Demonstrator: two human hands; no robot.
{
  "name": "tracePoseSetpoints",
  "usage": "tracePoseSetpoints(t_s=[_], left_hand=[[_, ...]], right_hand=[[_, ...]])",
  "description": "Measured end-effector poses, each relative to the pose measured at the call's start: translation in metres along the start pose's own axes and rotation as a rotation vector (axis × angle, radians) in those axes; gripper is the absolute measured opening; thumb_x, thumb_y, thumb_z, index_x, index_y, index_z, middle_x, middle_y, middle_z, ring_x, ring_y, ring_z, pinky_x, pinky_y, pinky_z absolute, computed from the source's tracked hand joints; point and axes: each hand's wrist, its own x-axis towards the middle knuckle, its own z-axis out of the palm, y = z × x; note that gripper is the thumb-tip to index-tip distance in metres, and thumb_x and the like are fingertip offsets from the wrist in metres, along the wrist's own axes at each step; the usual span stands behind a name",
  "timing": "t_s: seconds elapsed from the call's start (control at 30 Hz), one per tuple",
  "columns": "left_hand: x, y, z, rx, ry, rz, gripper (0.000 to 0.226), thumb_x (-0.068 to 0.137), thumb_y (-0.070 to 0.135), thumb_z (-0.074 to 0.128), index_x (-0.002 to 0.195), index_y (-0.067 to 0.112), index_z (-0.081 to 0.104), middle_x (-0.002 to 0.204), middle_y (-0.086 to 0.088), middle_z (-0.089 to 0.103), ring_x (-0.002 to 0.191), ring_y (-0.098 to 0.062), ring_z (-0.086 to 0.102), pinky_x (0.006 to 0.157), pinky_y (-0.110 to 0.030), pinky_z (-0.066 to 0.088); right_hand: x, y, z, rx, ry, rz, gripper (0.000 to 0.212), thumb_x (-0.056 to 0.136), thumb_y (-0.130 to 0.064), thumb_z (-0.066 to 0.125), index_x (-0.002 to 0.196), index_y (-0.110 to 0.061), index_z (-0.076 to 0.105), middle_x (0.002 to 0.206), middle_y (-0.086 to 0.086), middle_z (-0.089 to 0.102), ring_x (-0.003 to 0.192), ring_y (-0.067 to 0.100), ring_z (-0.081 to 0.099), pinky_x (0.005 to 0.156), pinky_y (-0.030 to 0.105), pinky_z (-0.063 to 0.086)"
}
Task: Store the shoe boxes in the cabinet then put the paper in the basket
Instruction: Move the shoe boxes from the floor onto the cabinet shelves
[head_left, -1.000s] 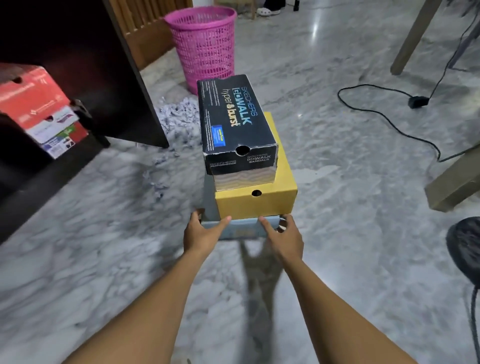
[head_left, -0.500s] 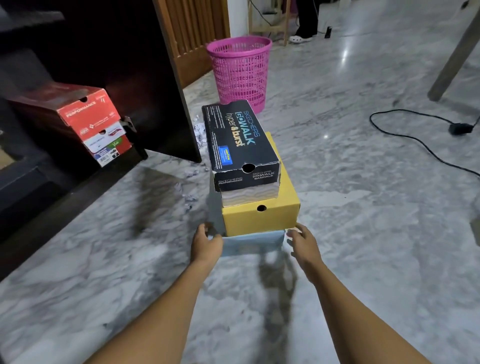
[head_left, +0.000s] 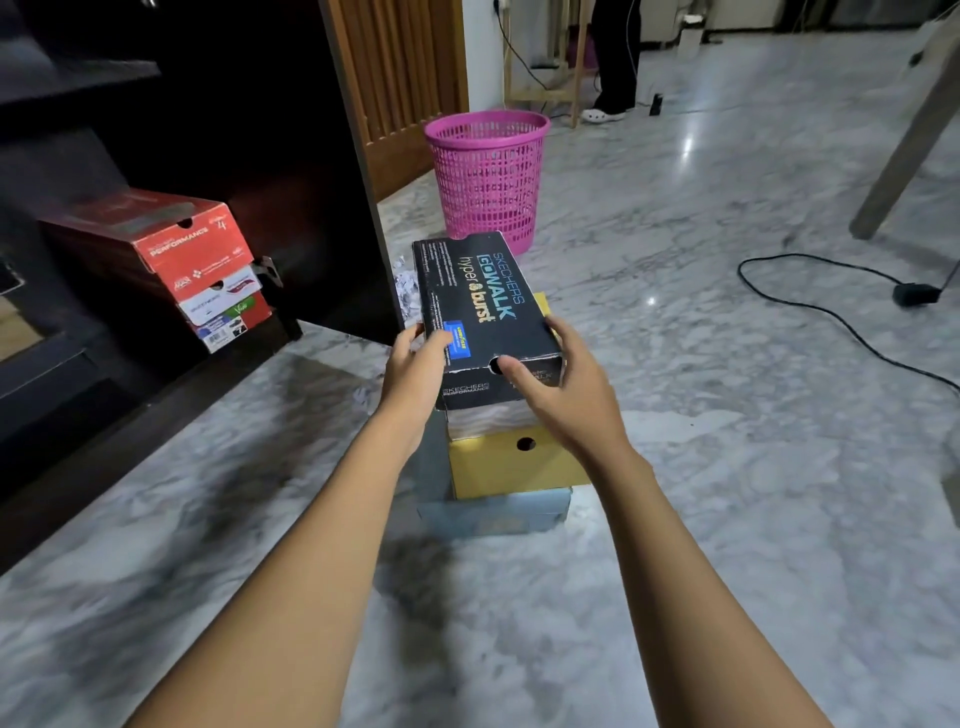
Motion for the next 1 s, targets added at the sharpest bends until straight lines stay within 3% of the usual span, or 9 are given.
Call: tracePoseSetpoints(t_s=[0.13,0.27,0.33,0.47,0.57,0.63,0.77,0.87,1.0], left_hand=[[-0.004,-0.001,-0.001,-0.074,-0.069,-0.036,0.058,0.073,0.046,0.059,0.130,0.040,0.049,0.124,0.006,0.065,0.105,-0.020,0.066,0.094,-0.053,0.051],[-0.014,0.000,-0.004,-0.105,-0.085,-0.009,0.052,0.083,0.039,0.059,0.132,0.043,0.046,0.121,0.008,0.065,0.100,-0.016,0.068,0.089,-0.054,0.054],[-0.019,0.002,-0.012,-0.087,-0.041,0.036,0.055,0.084,0.040,0.063,0.135,0.045,0.044,0.114,0.009,0.067,0.098,-0.012,0.068,0.090,-0.048,0.055],[-0.025,0.024,-0.037,-0.055,0.058,0.185,0.052,0.088,0.034,0.064,0.135,0.042,0.045,0.102,0.012,0.069,0.084,-0.007,0.070,0.085,-0.036,0.057],[-0.028,0.049,-0.062,-0.021,0.129,0.267,0.060,0.080,0.044,0.062,0.137,0.043,0.042,0.109,0.013,0.066,0.093,-0.016,0.070,0.092,-0.043,0.054],[-0.032,0.066,-0.081,-0.006,0.198,0.319,0.062,0.081,0.047,0.060,0.139,0.043,0.038,0.122,0.012,0.062,0.103,-0.012,0.066,0.098,-0.040,0.050],[-0.030,0.106,-0.124,0.042,0.254,0.405,0.048,0.096,0.030,0.056,0.139,0.037,0.035,0.121,0.012,0.058,0.112,-0.011,0.059,0.102,-0.031,0.044],[-0.008,0.149,-0.164,0.072,0.247,0.421,0.056,0.086,0.049,0.063,0.136,0.045,0.038,0.115,0.019,0.063,0.110,-0.006,0.061,0.104,-0.033,0.044],[0.030,0.201,-0.207,0.114,0.266,0.497,0.083,0.071,0.068,0.058,0.145,0.040,0.032,0.137,0.017,0.054,0.128,-0.005,0.049,0.113,-0.038,0.036]], right_hand=[[-0.001,0.003,0.001,0.090,-0.037,0.066,0.067,0.076,-0.056,0.075,0.133,-0.036,0.049,0.107,-0.025,0.069,0.101,-0.005,0.064,0.093,0.032,0.053],[-0.006,-0.010,-0.002,0.139,-0.025,0.072,0.046,0.082,-0.038,0.073,0.125,-0.032,0.055,0.101,-0.016,0.069,0.091,0.000,0.065,0.053,0.010,0.049],[-0.007,-0.018,0.000,0.149,-0.014,0.049,0.041,0.083,-0.036,0.072,0.121,-0.035,0.055,0.099,-0.016,0.069,0.087,0.001,0.064,0.046,0.009,0.045],[0.005,-0.042,0.011,0.160,-0.029,-0.055,0.039,0.081,-0.036,0.073,0.117,-0.036,0.059,0.093,-0.021,0.071,0.079,-0.004,0.064,0.061,0.010,0.044],[0.021,-0.074,0.027,0.196,-0.077,-0.125,0.035,0.080,-0.032,0.073,0.112,-0.039,0.060,0.089,-0.023,0.071,0.076,-0.004,0.064,0.066,0.016,0.046],[0.033,-0.098,0.043,0.220,-0.126,-0.182,0.032,0.080,-0.028,0.073,0.105,-0.042,0.061,0.090,-0.023,0.072,0.077,-0.001,0.066,0.069,0.022,0.049],[0.056,-0.144,0.071,0.257,-0.178,-0.250,0.034,0.081,-0.022,0.073,0.105,-0.042,0.059,0.089,-0.021,0.072,0.077,-0.003,0.065,0.068,0.013,0.048],[0.084,-0.186,0.092,0.293,-0.184,-0.284,0.035,0.085,-0.022,0.072,0.114,-0.032,0.058,0.091,-0.019,0.069,0.075,-0.011,0.062,0.062,0.006,0.044],[0.135,-0.247,0.130,0.277,-0.169,-0.352,0.046,0.076,-0.039,0.064,0.120,-0.028,0.058,0.100,-0.021,0.066,0.086,-0.016,0.060,0.071,0.006,0.043]])
